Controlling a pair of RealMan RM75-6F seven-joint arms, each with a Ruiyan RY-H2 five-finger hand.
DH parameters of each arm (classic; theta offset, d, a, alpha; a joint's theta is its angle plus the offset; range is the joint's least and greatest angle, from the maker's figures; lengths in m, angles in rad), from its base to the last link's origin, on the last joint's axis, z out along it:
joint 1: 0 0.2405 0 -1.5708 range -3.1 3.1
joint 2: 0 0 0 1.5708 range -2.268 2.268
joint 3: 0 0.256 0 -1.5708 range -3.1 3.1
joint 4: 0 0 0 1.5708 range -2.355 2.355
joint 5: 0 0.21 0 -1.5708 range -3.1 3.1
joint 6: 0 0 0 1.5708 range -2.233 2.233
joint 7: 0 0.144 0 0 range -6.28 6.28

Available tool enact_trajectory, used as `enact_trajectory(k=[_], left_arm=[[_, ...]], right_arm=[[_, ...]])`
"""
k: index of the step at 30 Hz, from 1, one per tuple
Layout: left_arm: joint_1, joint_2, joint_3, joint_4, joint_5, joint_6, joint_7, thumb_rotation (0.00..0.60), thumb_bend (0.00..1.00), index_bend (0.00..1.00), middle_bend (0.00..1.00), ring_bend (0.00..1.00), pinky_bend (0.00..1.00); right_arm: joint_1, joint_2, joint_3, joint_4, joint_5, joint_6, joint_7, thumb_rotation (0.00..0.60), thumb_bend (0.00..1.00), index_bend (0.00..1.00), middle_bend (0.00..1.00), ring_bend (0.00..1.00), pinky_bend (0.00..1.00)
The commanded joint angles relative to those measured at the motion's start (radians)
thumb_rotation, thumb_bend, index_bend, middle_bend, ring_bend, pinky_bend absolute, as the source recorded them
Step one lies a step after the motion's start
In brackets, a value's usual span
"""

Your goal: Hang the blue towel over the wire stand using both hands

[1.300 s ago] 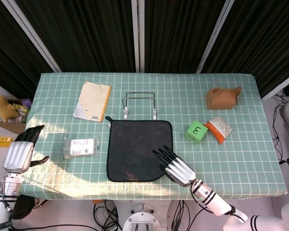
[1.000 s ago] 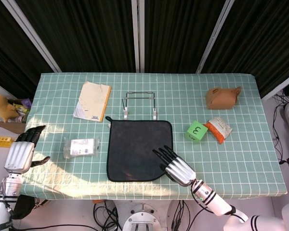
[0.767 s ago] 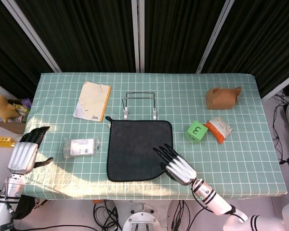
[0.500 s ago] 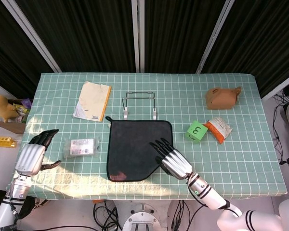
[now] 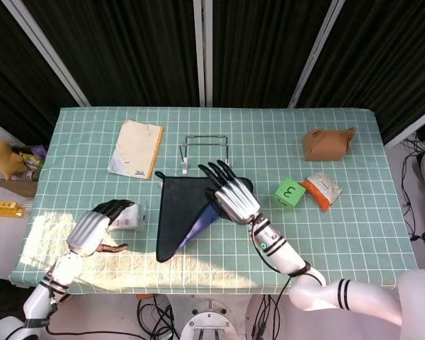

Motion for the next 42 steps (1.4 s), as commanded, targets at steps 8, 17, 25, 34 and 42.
enact_trajectory(k=[8,17,25,34,42], left_arm=[[-0.1,-0.087,-0.003,0.032,0.007,-0.105,-0.161,0.49,0.09,0.23,0.24,0.23,0.32],[-0.13,-0.124,-0.006,0.033,-0.059,-0.162,-0.163,0.339,0.09,0.27,0.28,0.27,0.37],[-0.127,-0.167,-0.019,0.056,-0.141,-0.175,-0.061,0.335,0.14,0.33,0.33,0.32,0.42],[-0.129,-0.183,-0.02,0.064,-0.171,-0.177,-0.026,0.433,0.23,0.43,0.35,0.35,0.45],[-0.12,-0.192,-0.028,0.057,-0.184,-0.153,-0.057,0.6,0.37,0.57,0.38,0.37,0.47]], right_arm=[[0.114,-0.044,0.086,0.065,0.108,-0.033,-0.035,0.6,0.5,1.0,0.06,0.0,0.0],[0.173,-0.063,0.106,0.126,0.176,-0.028,-0.043,0.6,0.5,1.0,0.04,0.0,0.0],[0.199,-0.062,0.099,0.141,0.185,-0.007,-0.017,0.6,0.5,1.0,0.03,0.0,0.0],[0.203,-0.053,0.073,0.154,0.194,0.013,0.01,0.6,0.5,1.0,0.03,0.0,0.0],[0.205,-0.042,0.055,0.148,0.195,0.028,0.025,0.6,0.5,1.0,0.03,0.0,0.0]])
